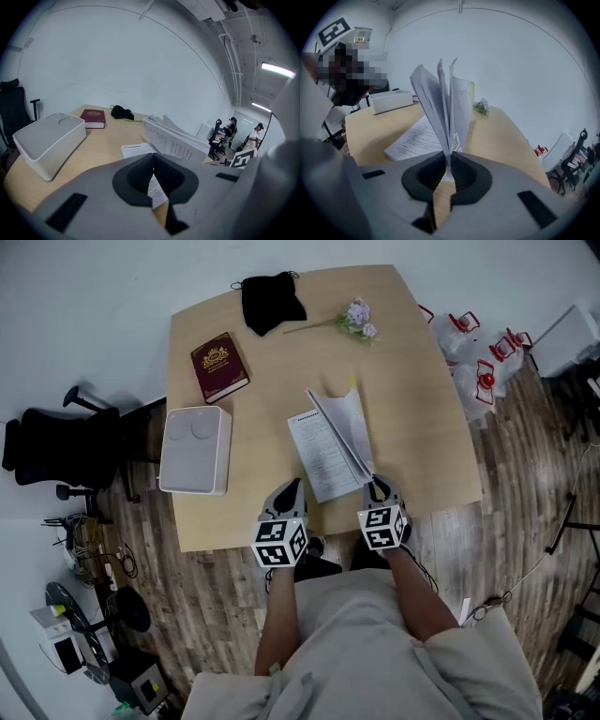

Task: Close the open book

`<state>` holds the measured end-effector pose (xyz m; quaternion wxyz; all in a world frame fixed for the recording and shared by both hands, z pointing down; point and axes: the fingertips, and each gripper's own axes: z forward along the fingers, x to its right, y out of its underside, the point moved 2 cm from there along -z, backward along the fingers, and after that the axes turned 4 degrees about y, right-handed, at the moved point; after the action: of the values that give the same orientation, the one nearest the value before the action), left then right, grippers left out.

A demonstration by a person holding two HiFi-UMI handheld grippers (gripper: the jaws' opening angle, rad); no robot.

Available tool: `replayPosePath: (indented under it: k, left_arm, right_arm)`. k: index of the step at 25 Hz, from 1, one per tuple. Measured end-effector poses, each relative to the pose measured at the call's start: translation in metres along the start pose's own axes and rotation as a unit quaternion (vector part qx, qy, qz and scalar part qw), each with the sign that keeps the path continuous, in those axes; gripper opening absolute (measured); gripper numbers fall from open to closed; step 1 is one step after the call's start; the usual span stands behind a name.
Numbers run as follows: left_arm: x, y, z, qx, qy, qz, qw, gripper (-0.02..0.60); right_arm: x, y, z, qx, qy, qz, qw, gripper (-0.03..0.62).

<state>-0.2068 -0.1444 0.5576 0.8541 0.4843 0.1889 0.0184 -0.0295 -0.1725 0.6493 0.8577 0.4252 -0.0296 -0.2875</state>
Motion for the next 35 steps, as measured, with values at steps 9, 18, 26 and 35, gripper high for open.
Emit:
replayPosePath:
  k: [9, 18, 26, 35]
  left_arm:
    - [-0.011, 0.002, -0.009, 0.008, -0.012, -0.011, 0.9998, 0.023]
    - [-0.017, 0.006, -0.021, 0.01, -0.028, -0.015, 0.9995, 0.023]
    - [-0.021, 0.009, -0.031, 0.017, -0.042, -0.024, 0.9987, 0.023]
    - [-0.017, 0.017, -0.039, 0.021, -0.06, -0.031, 0.9975, 0.023]
  right_arm:
    - [-0.018, 0.004, 0.008, -0.009, -0.011, -0.082, 0.997, 0.041]
    - [-0.034, 0.011, 0.016, -0.024, -0.023, -0.13, 0.991, 0.051]
    - [-0.046, 0.017, 0.022, -0.041, -0.036, -0.171, 0.984, 0.068]
    - [-0.051, 0.022, 0.022, -0.044, -0.055, -0.188, 0.98, 0.107]
